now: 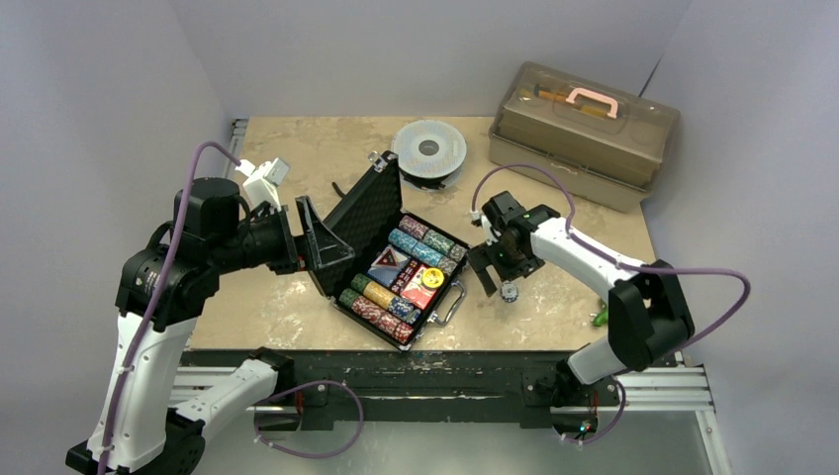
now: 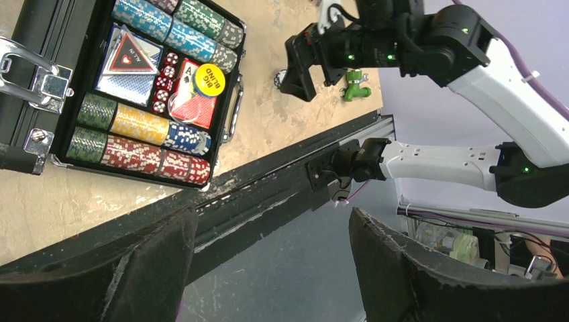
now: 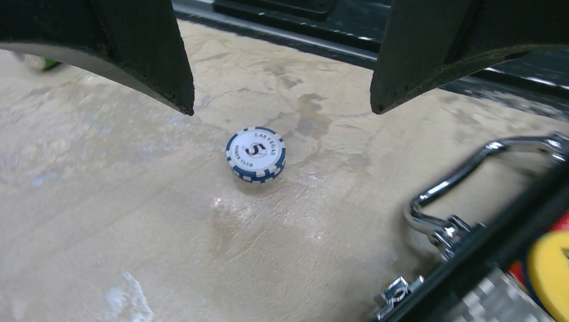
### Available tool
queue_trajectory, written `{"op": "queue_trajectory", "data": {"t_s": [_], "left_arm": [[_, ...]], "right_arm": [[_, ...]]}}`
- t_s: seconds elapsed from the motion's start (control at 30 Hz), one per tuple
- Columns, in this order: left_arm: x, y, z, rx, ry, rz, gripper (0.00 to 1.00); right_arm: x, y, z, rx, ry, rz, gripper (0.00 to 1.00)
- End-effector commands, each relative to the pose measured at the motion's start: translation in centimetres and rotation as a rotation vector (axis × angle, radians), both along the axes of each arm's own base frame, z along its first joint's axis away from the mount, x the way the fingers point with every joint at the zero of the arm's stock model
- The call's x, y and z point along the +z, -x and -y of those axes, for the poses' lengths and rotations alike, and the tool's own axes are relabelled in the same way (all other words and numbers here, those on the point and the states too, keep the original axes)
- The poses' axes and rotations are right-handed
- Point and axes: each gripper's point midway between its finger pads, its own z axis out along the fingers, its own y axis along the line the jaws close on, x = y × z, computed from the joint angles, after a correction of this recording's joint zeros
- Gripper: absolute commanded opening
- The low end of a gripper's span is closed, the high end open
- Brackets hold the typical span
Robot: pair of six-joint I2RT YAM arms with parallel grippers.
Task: Pack up texas hold em set
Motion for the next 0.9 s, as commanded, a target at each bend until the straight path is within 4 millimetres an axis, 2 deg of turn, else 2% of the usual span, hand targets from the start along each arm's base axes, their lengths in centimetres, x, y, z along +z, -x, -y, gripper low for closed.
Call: {"op": "queue_trajectory", "data": {"t_s": [0.0,0.03,0.13,0.2,0.3,0.43,0.67,0.87], "left_arm": [[0.8,-0.6,0.6,-0.014,0.026,0.037,0.80],[0.8,-0.6,0.6,-0.014,0.029,0.036,0.80],[0.9,-0.6,0.7,-0.016,0.036,0.041,0.80],[1.0,-0.4,0.6,-0.013,0.037,0.047,0.80],[1.1,-0.1,0.3,-0.006,0.034,0.057,0.80],[1.1,0.3,-0.1,0.008,0.026,0.065,0.80],[1.1,0.6,-0.5,0.019,0.018,0.073,0.80],[1.1,0.7,-0.6,0.023,0.019,0.078,0.80]], "right_arm": [[2.5,-1.0,0.4,-0.487,-0.088,0.021,0.99],[2.2,-0.7,0.0,-0.554,-0.148,-0.048,0.99],[0.5,0.1,1.3,-0.782,-0.160,-0.182,0.99],[-0.6,0.7,1.6,-0.919,-0.168,-0.210,0.99],[-1.4,0.5,0.1,-1.029,-0.273,-0.227,0.99],[-2.4,0.5,0.9,-1.193,-0.236,-0.217,0.97],[-3.1,-1.5,2.0,-1.307,-0.209,-0.124,0.94],[-4.2,-1.3,2.1,-1.314,-0.203,-0.126,0.86]]}}
